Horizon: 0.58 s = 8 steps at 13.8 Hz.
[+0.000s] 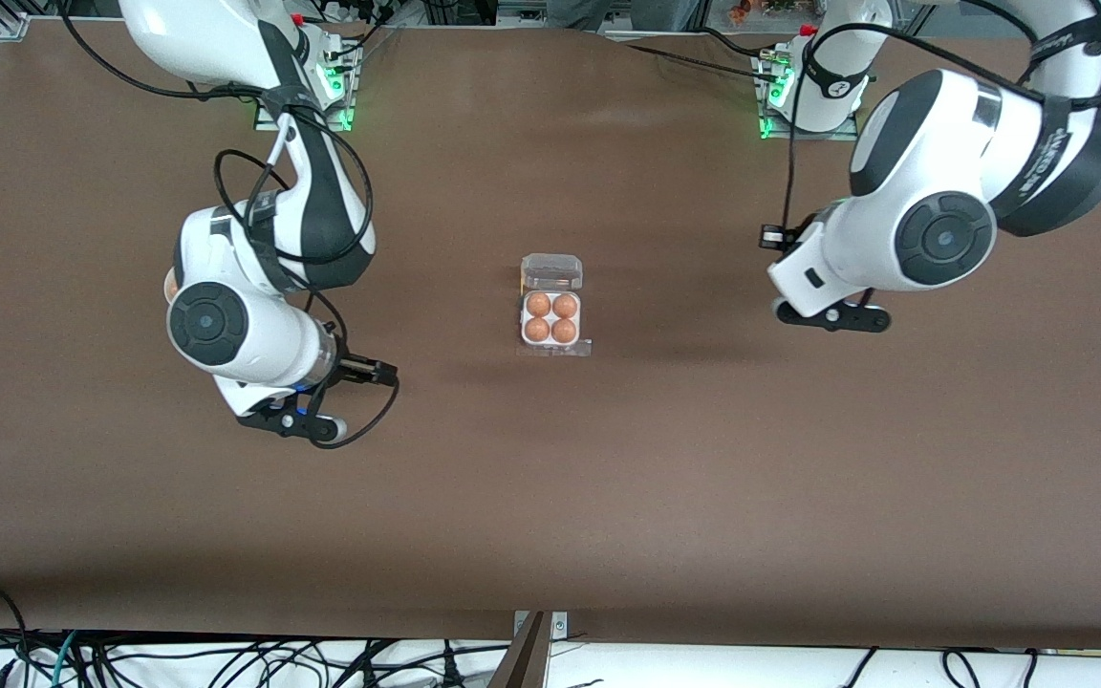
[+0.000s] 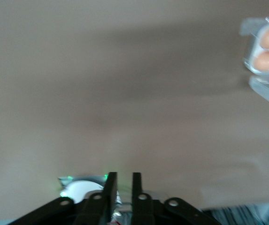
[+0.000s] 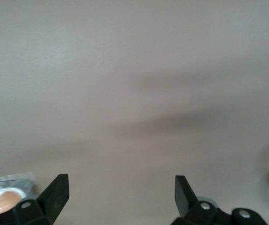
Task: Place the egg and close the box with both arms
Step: 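Retract the right gripper while the left gripper reaches the box lid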
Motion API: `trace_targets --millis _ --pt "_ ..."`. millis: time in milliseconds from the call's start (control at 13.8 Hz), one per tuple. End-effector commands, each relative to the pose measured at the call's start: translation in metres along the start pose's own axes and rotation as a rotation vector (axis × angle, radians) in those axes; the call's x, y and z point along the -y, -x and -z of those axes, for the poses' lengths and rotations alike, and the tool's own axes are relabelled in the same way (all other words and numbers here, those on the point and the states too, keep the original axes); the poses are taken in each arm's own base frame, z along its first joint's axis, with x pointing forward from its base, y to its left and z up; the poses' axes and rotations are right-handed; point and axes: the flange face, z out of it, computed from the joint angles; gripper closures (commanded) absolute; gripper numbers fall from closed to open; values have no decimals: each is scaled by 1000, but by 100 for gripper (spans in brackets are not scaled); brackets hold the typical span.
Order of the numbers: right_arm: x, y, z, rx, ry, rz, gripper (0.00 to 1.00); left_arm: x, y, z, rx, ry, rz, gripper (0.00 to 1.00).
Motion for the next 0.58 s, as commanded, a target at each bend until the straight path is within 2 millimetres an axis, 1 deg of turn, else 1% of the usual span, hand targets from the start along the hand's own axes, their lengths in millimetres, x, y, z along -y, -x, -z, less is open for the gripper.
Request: trace_targets --millis 0,72,217,361,505 --pt "-45 23 27 -10 35 79 0 -11 -7 -12 99 106 8 89" --pt "-58 34 33 -26 41 97 0 -28 -9 -22 126 115 6 91" --pt "-90 49 53 -61 47 105 0 -60 -14 -46 178 115 5 91" --pt "-120 69 82 -91 42 96 0 -92 -18 -73 246 140 3 92" --pt "-159 87 111 -123 41 141 0 -114 -23 -92 284 142 15 93"
